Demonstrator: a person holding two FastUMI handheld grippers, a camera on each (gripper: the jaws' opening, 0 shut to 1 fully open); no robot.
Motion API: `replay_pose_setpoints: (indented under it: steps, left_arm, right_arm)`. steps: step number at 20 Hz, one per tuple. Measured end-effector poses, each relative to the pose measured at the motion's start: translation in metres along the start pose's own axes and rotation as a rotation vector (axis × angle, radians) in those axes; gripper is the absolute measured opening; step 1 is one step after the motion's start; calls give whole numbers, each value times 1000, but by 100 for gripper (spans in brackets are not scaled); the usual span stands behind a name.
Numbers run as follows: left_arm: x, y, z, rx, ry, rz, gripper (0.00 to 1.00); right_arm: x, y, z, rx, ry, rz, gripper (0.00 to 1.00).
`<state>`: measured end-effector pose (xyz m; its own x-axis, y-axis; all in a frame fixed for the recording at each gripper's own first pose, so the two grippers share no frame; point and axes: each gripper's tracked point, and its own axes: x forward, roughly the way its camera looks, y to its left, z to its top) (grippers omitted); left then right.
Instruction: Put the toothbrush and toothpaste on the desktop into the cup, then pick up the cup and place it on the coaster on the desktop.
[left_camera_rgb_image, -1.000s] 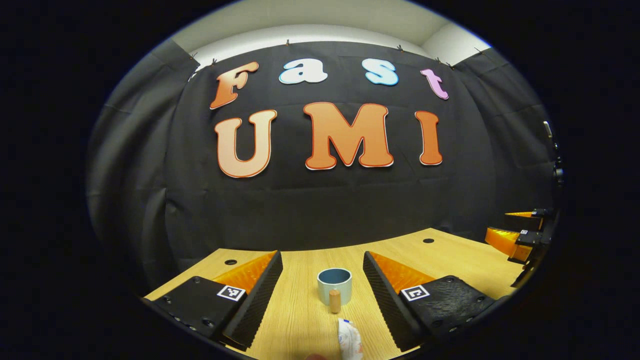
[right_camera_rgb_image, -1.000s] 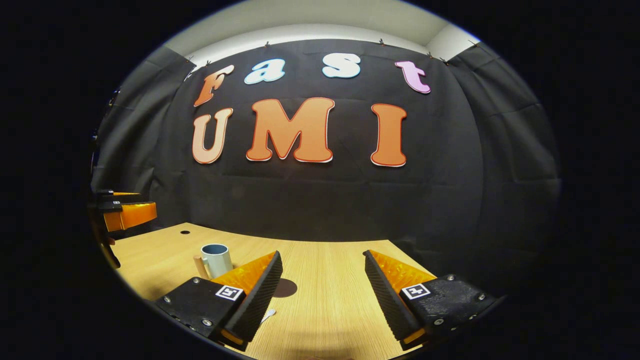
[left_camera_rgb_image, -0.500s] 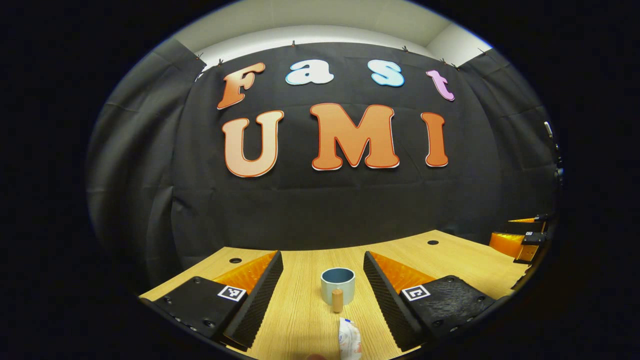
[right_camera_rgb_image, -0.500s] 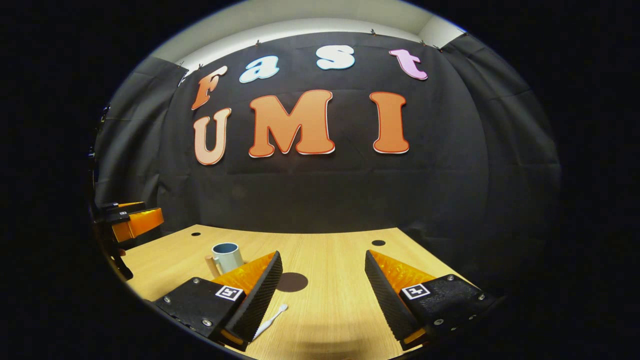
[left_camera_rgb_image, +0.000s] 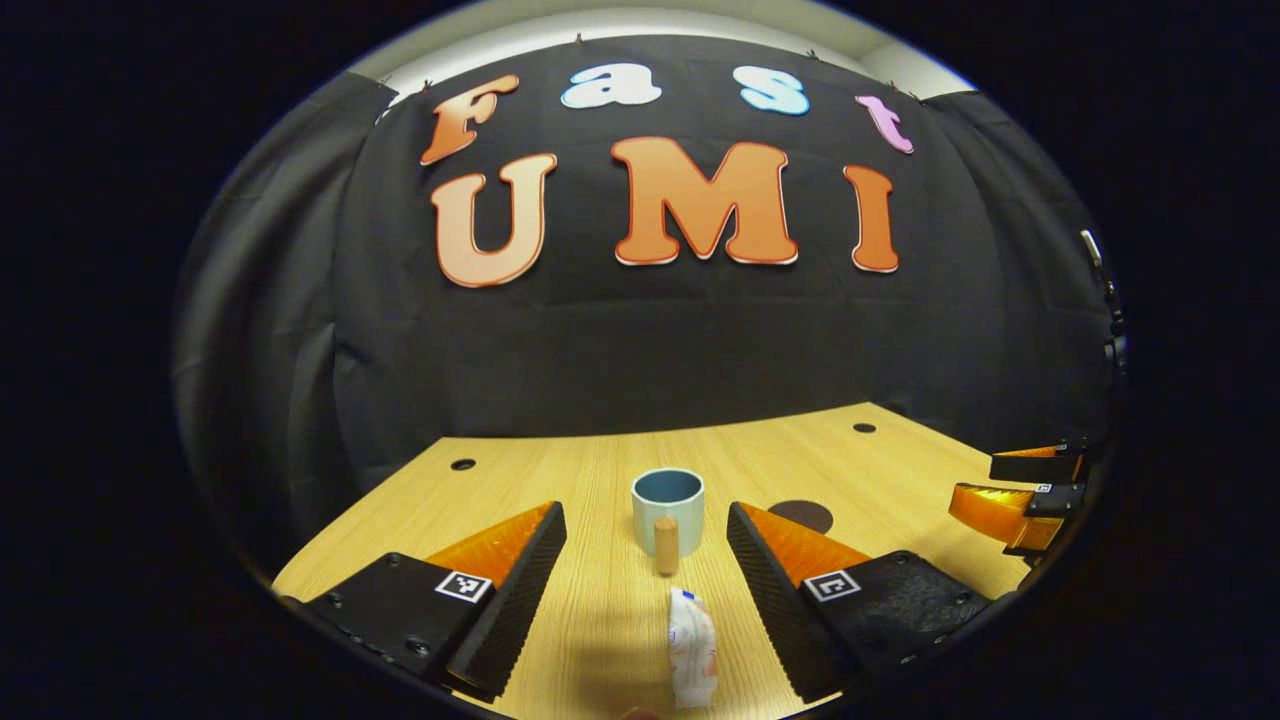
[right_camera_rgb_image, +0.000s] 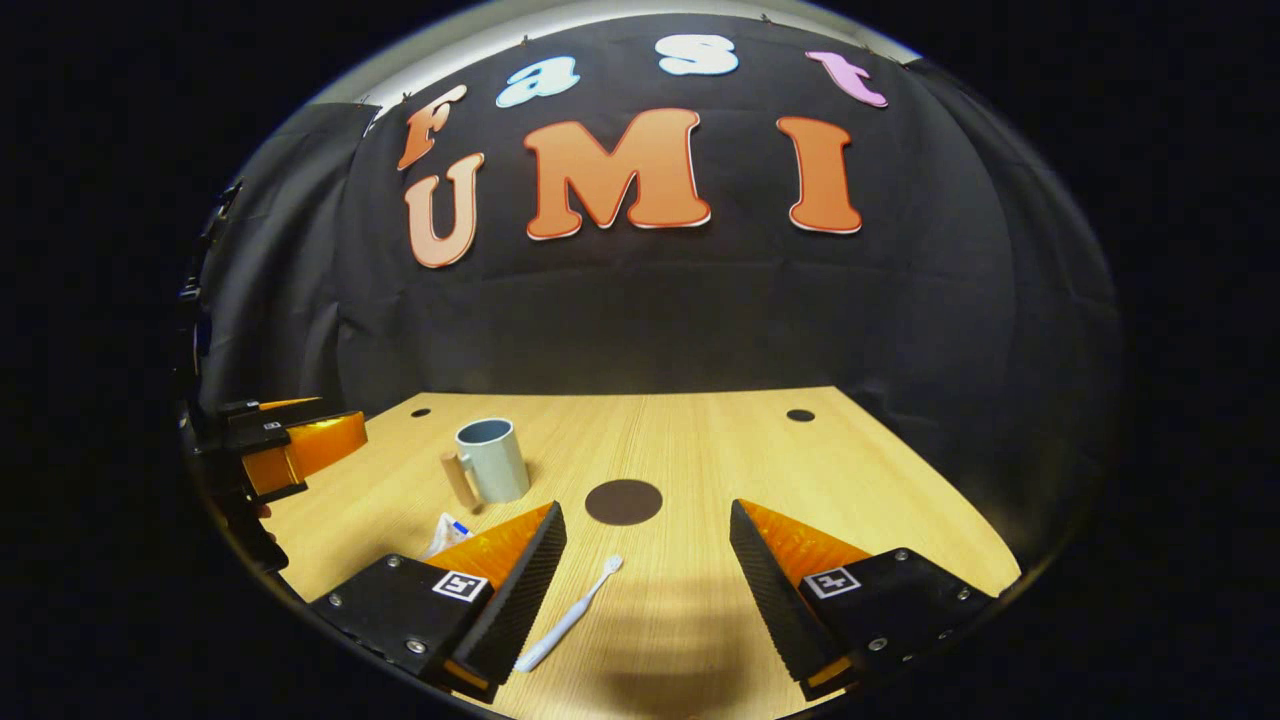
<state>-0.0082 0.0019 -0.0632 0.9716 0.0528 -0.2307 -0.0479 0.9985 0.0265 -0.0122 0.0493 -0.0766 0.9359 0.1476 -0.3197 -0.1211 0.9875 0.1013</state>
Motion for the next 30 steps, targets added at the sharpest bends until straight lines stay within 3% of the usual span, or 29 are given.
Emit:
replay_pose_setpoints:
  steps: [7,10,18,21,25,30]
  left_arm:
    - [21,-10,-59,27,207,-43,98]
    - [26,-3,-86,64,284,-27,98]
    - [34,1,-130,45,427,-46,100]
    - [38,4,-146,19,493,-48,100]
    - [46,8,-156,11,535,-23,99]
    - [52,2,-159,51,564,-48,95]
  right_arm:
    - [11,12,-42,-26,224,25,91]
    - [13,11,-56,-37,296,23,86]
    - [20,41,-106,0,502,110,77]
    - [24,41,-118,17,550,92,68]
    - [26,45,-134,49,636,100,65]
    - [41,48,-134,22,635,82,60]
